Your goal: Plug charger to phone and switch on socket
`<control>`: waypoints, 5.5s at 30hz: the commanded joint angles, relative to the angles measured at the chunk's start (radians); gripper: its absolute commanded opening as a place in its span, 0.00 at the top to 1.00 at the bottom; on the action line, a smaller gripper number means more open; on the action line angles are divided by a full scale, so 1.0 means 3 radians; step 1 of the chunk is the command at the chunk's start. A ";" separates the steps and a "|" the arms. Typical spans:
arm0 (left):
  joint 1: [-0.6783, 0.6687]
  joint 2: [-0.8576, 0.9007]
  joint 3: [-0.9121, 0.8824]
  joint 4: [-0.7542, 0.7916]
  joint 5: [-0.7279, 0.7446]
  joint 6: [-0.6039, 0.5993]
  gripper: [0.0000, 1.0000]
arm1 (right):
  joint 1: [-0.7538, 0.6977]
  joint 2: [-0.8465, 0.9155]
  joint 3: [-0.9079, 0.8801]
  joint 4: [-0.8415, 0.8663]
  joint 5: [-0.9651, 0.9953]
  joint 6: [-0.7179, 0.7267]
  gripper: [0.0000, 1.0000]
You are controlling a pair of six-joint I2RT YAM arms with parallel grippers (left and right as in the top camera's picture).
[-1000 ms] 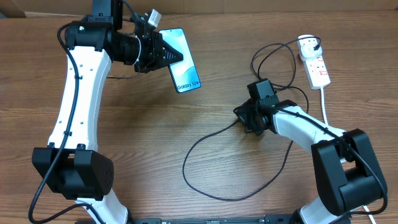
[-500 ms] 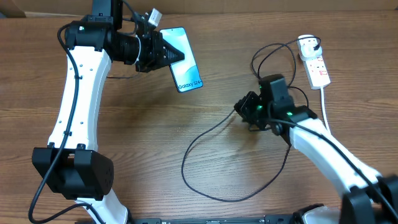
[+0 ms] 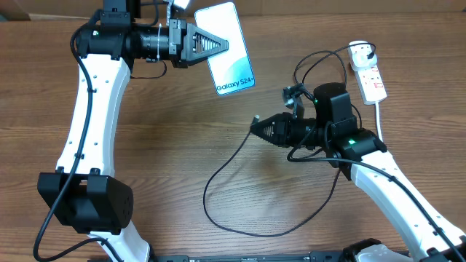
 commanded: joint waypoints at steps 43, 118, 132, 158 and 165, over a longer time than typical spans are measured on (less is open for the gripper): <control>0.0159 -0.0032 0.0046 0.0080 -0.0243 -0.0243 0.96 | 0.0233 -0.0106 0.0011 0.1441 -0.0954 0.1008 0.96; 0.0159 -0.0032 0.0046 -0.1041 -0.2227 0.0174 0.96 | 0.0233 0.1319 0.0008 -0.0224 0.2618 0.1747 0.59; 0.0159 -0.0032 0.0046 -0.1063 -0.2228 0.0175 0.96 | 0.0231 0.1642 0.0008 -0.0069 0.2679 0.1930 0.73; 0.0151 -0.0032 0.0046 -0.1066 -0.2224 0.0173 0.96 | 0.0239 0.1937 0.0008 0.0075 0.2633 0.1929 0.90; 0.0153 -0.0032 0.0046 -0.1123 -0.2216 0.0174 0.96 | 0.0238 0.1970 0.0009 0.0109 0.2586 0.1912 0.96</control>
